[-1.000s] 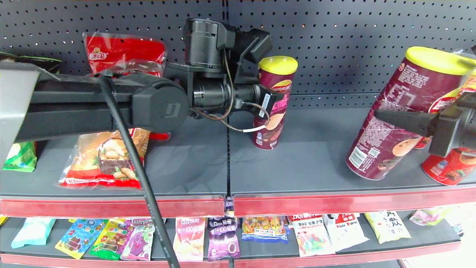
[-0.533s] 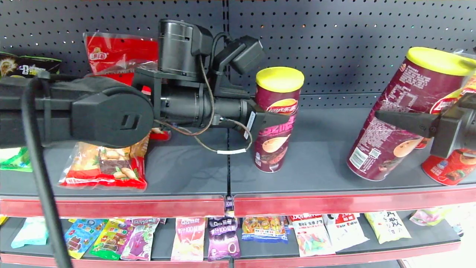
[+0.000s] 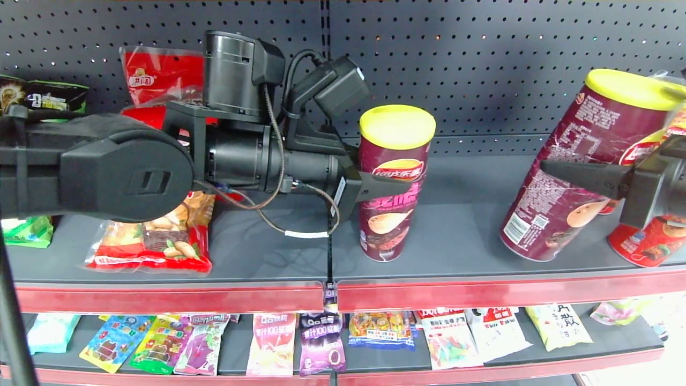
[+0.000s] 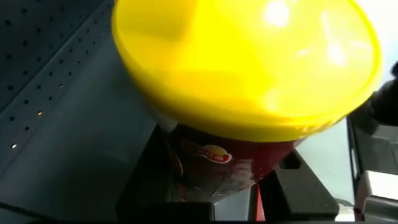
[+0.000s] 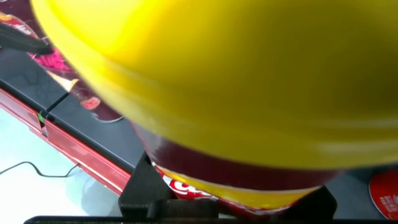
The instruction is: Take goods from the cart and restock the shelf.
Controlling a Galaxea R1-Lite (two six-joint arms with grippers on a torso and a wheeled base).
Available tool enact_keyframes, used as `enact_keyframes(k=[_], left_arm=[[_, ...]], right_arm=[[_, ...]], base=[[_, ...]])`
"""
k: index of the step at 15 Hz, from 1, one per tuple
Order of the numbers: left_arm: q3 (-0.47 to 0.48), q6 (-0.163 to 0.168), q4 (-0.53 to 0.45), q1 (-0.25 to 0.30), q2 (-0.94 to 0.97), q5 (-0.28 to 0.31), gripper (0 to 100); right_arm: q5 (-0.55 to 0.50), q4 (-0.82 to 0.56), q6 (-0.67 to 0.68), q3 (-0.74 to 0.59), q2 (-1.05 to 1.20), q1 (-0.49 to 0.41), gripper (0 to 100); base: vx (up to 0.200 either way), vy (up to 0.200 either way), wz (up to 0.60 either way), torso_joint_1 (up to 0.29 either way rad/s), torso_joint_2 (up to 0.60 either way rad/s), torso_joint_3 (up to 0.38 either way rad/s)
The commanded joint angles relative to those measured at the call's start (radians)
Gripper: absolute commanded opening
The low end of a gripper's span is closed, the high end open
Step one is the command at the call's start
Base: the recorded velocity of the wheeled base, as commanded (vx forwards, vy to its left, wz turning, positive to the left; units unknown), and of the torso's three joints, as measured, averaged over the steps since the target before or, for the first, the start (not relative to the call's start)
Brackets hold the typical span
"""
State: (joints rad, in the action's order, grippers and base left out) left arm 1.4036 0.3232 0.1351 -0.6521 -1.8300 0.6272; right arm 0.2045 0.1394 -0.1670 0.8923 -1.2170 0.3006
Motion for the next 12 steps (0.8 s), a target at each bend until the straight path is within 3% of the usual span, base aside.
enact_keyframes(k=[1,12], left_arm=[[-0.002,-0.001,0.001,-0.001,0.008,0.011,0],[-0.054,-0.010,-0.003,-0.029,0.032,0.020,0]], right_arm=[[0.001,0.000,0.000,-0.001,0.001,0.000,0],[0.000,0.000,0.001,-0.010,0.001,0.000,0]], base=[[0.000,0.000,0.00,0.000,0.00,0.000],[0.000,0.000,0.00,0.000,0.00,0.000]])
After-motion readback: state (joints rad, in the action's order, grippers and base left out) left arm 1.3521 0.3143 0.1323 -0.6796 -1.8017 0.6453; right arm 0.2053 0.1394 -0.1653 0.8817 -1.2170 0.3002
